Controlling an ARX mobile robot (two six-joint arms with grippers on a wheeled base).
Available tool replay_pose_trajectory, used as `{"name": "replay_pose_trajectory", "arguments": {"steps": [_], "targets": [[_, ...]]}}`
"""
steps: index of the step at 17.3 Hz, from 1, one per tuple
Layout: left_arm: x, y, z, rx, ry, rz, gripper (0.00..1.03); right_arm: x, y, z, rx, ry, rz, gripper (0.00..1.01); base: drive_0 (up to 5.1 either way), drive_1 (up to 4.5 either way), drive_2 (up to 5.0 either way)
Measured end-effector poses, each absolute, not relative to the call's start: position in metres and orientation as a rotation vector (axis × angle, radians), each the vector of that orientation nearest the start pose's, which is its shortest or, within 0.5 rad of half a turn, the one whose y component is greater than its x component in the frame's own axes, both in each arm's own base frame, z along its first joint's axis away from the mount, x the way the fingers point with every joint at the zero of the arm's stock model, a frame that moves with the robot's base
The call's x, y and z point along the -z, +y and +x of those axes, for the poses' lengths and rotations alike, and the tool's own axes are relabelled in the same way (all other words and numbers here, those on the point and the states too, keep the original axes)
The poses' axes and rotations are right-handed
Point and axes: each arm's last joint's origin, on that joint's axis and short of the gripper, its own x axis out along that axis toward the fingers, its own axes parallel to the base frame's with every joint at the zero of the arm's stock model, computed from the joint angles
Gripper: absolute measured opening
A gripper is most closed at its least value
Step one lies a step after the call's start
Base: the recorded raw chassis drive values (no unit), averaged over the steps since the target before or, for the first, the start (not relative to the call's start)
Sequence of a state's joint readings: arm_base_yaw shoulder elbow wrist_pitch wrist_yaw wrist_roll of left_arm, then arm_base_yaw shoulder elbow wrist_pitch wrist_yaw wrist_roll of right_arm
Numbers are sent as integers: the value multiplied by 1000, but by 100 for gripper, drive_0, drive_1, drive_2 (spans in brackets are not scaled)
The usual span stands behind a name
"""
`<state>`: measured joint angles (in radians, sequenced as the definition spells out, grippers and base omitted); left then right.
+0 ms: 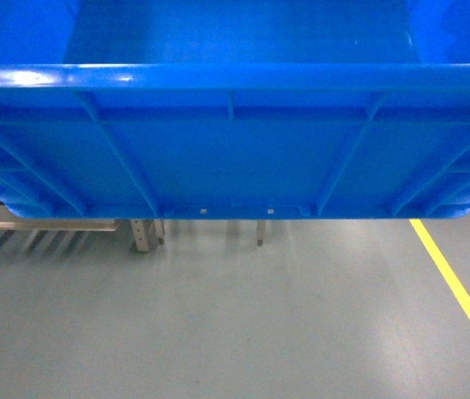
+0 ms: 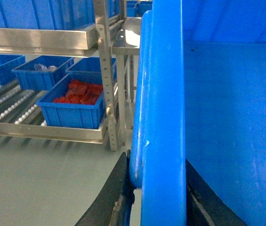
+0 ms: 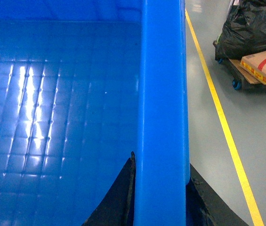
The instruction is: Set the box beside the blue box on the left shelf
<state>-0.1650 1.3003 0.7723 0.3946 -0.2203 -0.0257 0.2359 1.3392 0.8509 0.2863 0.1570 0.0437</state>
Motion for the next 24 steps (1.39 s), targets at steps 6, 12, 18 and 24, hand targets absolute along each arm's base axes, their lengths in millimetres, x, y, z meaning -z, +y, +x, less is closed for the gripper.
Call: {"name": "replay_pose_trajectory", "arguments": {"steps": [6, 12, 18, 24], "targets": [[-273, -41, 284, -59, 138, 0, 18, -279, 65, 291, -74, 202, 4, 20, 6, 412, -400], [-273, -41, 284, -58, 138, 0, 18, -279, 65, 291, -74, 198, 4, 20, 1, 407, -405], [-273, -41, 284, -59, 132, -1, 18, -280, 65, 291, -74, 194, 2, 20, -1, 67, -69], [-273, -42, 283, -56, 137, 1, 18, -279, 65, 291, -71, 202, 1, 20, -468, 273, 273]]}}
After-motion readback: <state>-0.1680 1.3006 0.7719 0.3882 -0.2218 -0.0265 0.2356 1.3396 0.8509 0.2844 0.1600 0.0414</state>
